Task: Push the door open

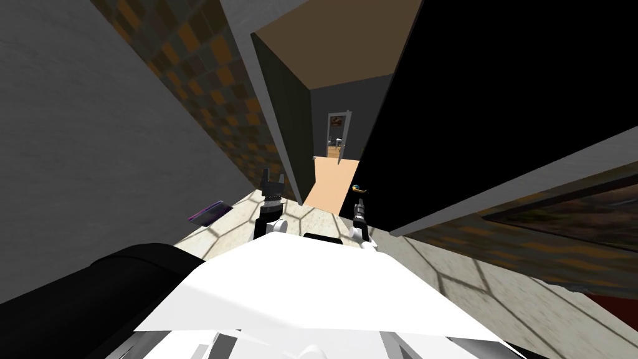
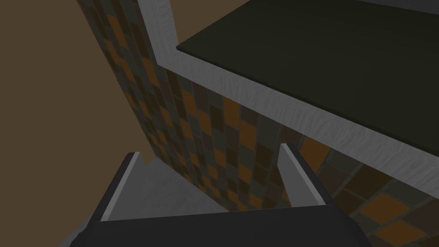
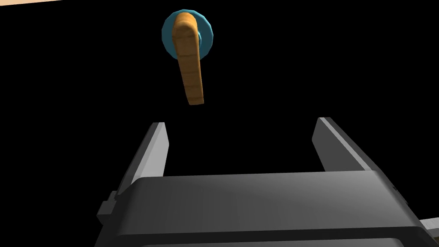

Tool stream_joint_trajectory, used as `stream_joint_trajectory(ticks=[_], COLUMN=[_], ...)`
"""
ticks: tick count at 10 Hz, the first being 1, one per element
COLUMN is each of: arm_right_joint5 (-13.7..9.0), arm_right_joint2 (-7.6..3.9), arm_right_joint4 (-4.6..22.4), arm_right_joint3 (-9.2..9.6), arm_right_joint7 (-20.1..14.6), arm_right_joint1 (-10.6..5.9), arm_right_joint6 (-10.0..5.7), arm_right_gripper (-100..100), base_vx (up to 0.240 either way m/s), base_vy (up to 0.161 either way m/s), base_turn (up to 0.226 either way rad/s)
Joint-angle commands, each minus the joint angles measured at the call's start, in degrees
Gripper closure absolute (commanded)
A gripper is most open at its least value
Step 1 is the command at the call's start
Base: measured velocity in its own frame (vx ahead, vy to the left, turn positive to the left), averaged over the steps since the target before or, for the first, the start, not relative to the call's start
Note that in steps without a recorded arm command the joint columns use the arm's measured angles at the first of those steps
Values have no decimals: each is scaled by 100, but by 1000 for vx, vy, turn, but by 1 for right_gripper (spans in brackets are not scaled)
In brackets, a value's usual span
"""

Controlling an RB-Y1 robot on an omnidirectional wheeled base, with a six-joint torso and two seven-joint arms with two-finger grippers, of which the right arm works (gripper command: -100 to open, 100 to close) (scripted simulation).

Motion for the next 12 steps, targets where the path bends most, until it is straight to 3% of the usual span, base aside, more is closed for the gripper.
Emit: stream_joint_trajectory(ticks=[1, 5, 8, 12], arm_right_joint5=[-57, -218, -295, -293], arm_right_joint2=[1, 10, 17, 0], arm_right_joint4=[193, 757, 1025, 979], arm_right_joint3=[8, 37, 51, 25], arm_right_joint7=[50, 170, 228, 203], arm_right_joint1=[-88, -331, -447, -403], arm_right_joint6=[-24, -115, -158, -172], arm_right_gripper=[-100, -100, -100, -100], base_vx=[33, 25, 20, 109], base_vy=[-100, -110, -82, -43], base_turn=[97, 103, 74, 24])
